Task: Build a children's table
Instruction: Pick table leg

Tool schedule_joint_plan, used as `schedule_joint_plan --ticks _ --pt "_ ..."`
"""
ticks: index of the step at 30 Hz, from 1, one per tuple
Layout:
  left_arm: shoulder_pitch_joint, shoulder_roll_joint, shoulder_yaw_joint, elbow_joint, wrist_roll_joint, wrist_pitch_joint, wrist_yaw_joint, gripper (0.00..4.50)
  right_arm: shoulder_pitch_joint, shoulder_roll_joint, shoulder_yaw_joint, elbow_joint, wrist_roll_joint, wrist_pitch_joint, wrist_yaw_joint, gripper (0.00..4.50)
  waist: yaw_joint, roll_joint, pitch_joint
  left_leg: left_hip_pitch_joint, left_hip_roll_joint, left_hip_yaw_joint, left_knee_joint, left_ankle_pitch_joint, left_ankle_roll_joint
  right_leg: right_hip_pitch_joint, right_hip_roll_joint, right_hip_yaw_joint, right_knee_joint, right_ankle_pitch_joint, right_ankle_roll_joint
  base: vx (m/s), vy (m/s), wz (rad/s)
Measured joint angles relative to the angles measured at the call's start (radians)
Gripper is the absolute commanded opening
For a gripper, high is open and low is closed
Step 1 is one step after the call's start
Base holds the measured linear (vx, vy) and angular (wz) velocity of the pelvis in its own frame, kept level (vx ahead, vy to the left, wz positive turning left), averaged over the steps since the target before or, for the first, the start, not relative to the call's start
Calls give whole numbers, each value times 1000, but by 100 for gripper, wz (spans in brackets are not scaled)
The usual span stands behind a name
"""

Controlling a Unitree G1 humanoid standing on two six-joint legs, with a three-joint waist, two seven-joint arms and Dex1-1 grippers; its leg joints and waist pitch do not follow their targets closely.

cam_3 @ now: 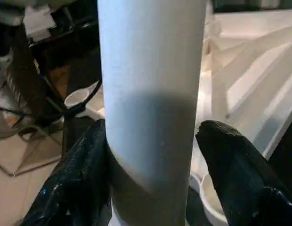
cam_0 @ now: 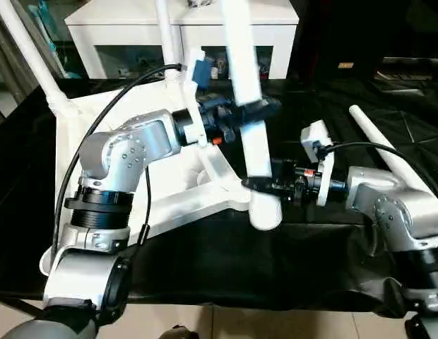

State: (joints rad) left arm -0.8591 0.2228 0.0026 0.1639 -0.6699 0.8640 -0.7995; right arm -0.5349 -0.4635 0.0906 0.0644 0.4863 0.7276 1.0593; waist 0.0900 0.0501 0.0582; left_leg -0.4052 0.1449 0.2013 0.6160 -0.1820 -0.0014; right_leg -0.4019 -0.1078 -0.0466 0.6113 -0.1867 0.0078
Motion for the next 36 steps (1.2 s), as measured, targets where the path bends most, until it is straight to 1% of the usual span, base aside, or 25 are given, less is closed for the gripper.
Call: schedule_joint_plan --ticks 3,9,36 --pt "1 7 -14 -7 8 -3 -17 177 -12 -5 12 14 1 13 20 302 0 -1 1 0 0 0 0 0 0 0 0 0 0 0 0 0 0 0" --pt "27 21 -50 -20 18 -8 -48 177 -21 -37 60 18 -7 27 66 302 1 -2 1 0 0 0 0 0 1 0 0 0 1 0 0 0 0 0" --pt "23 18 -53 9 37 -30 -59 175 -17 -28 83 17 -5 46 77 302 2 -2 1 1 0 0 4 1 1 0 0 0 4 0 0 0 0 0"
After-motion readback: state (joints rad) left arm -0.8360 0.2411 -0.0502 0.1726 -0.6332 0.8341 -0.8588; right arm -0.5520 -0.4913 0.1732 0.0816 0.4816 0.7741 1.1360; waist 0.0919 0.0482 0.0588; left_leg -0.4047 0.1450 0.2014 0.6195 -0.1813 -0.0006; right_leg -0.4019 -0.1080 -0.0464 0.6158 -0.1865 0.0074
